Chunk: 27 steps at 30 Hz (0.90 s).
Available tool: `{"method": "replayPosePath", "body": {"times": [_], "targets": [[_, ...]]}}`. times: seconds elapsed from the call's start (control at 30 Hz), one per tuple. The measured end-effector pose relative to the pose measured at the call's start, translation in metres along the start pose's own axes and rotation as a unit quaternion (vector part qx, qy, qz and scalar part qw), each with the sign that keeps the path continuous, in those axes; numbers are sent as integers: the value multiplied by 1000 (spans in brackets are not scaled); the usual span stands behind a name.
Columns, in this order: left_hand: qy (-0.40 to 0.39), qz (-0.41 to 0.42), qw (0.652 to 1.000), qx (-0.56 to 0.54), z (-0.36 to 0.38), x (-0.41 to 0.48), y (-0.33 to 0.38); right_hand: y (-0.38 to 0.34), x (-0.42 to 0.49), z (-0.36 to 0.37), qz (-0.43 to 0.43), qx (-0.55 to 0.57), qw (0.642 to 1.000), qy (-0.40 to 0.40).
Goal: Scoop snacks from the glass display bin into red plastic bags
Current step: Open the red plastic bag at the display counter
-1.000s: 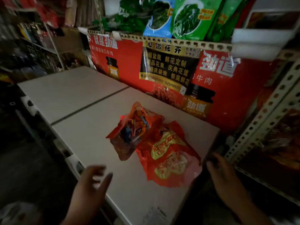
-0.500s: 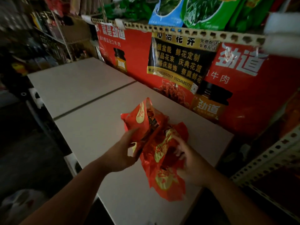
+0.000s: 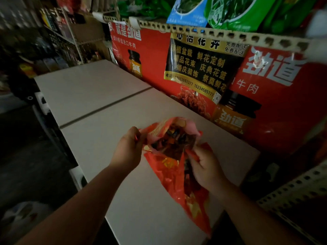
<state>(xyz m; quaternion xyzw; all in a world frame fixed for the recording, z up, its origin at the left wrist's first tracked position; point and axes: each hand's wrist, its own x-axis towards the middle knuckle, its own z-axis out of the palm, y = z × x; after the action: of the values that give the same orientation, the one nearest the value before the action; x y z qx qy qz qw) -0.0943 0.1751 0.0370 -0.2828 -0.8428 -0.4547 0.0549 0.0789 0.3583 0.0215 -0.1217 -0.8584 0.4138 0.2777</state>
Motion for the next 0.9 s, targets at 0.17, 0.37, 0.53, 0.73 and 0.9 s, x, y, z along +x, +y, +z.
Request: {"method": "replayPosePath", "body": {"times": [0.17, 0.37, 0.53, 0.73, 0.9], "targets": [[104, -24, 986, -127, -18, -10, 43, -52, 33, -5, 104, 55, 976, 181], [10, -59, 962, -266, -24, -58, 82, -81, 15, 34, 145, -23, 977, 158], [-7, -114, 955, -273, -45, -85, 83, -84, 4, 46, 136, 93, 979, 119], [115, -171, 944, -258, -115, -115, 85, -137, -10, 48, 2, 105, 986, 132], [264, -218, 907, -247, -159, -171, 90, -184, -31, 92, -82, 150, 985, -1]]}}
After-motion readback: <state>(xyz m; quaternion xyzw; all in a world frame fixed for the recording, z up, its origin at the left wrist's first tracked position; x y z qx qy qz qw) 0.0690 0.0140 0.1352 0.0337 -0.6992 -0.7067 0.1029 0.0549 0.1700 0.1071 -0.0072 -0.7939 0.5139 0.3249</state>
